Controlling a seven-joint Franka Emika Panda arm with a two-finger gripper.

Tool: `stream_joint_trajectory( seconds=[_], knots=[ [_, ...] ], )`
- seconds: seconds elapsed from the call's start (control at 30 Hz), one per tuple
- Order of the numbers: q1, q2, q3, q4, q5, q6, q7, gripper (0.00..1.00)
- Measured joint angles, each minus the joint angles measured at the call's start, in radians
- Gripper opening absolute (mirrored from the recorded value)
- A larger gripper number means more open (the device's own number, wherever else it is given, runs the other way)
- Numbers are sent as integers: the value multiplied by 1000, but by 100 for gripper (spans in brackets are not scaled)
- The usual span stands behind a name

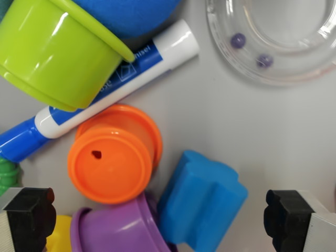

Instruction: Pick an object from the bin

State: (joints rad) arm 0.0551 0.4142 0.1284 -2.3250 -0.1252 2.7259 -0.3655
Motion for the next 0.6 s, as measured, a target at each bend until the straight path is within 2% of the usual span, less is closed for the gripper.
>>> stream_joint_trajectory(
  seconds=[0.1, 0.2, 0.27, 0.47, 0.6],
  knots=[
    [1, 13, 4, -2, -8, 14, -19, 100],
    [6, 37, 1, 1, -18, 37, -21, 100],
    [9, 55, -3, 5, -22, 50, -21, 100],
    [26, 133, -25, 27, -33, 103, -16, 100],
    [36, 148, -35, 36, -35, 118, -14, 100]
  ],
)
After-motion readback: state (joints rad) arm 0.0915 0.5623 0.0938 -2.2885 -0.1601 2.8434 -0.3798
